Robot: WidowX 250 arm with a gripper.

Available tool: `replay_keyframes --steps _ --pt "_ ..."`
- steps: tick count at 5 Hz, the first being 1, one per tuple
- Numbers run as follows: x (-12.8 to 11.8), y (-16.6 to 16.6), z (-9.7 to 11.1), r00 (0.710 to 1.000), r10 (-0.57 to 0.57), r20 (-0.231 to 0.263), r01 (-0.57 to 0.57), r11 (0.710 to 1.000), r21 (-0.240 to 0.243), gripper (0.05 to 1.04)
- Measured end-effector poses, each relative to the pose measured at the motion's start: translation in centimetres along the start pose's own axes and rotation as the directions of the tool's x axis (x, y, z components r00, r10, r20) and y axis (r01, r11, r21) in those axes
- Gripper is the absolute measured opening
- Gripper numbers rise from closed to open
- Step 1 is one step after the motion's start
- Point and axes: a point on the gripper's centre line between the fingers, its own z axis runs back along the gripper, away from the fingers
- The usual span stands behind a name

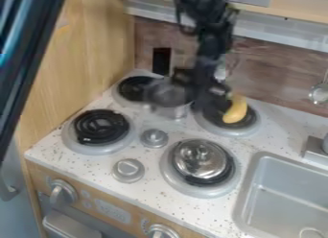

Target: Took the silver pot and put it on the middle of the stove.

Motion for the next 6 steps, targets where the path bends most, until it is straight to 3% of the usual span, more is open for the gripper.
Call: replay_keyframes --steps 2,3,6 --pt "1.1 -0.5 -2.5 0.997 -0.015 -0.073 0.018 0.999 0.029 0.059" --pt "0.1 -0.6 -3.7 0.991 -0.016 -0.13 0.02 0.999 0.032 0.059" --pt "-1.5 -1.1 -6.4 0.975 -0.031 -0.218 0.036 0.999 0.018 0.058"
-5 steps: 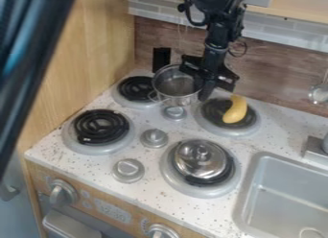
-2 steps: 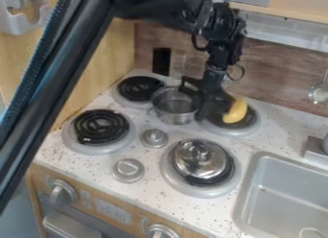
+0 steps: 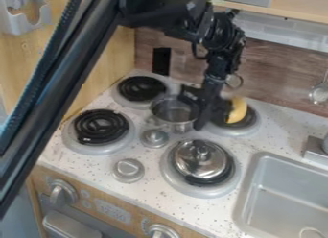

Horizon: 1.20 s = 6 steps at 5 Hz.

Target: Took the silver pot and put it on the middle of the stove.

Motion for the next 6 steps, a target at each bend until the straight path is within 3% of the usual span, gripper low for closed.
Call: replay_keyframes --steps 1,2,3,5,6 --pt "0.1 -0.1 0.0 1.0 0.005 0.001 -0.005 1.0 -0.004 0.076" --pt "0.0 0.2 -0.1 1.0 0.017 -0.005 -0.017 1.0 -0.006 0.227" --pt "-0.5 0.3 -0.7 0.999 0.037 -0.006 -0.037 0.999 0.004 0.483" --pt "-2.9 1.4 4.6 0.99 0.093 0.106 -0.094 0.996 0.005 1.012" --pt "-4.6 1.2 6.4 0.984 0.119 0.132 -0.114 0.992 -0.044 1.011"
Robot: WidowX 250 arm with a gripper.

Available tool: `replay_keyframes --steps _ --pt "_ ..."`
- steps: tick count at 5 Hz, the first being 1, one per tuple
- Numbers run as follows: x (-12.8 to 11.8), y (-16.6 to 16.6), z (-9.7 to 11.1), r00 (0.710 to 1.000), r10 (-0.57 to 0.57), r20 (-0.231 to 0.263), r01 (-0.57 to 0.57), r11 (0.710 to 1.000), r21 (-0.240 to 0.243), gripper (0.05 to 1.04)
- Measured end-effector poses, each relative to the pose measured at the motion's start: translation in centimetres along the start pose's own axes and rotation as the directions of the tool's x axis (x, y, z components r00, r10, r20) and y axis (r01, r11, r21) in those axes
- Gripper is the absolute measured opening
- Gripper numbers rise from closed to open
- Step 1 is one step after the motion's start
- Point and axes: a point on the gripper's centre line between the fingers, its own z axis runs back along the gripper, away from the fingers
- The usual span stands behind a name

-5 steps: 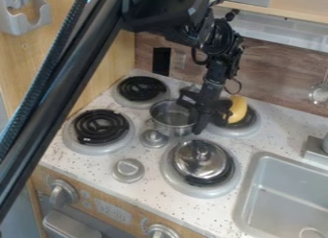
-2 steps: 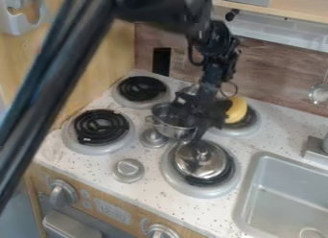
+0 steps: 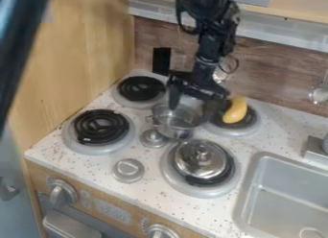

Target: Took the silver pot and put it on the middle of the stove.

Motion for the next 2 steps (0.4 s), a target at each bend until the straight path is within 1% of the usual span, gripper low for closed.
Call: replay_keyframes --steps 1,2 --pt "-1.2 0.0 0.7 1.0 0.018 -0.021 -0.019 0.999 -0.051 1.001" --pt "-2.3 -0.6 0.0 0.997 0.012 -0.071 -0.018 0.996 -0.092 0.999"
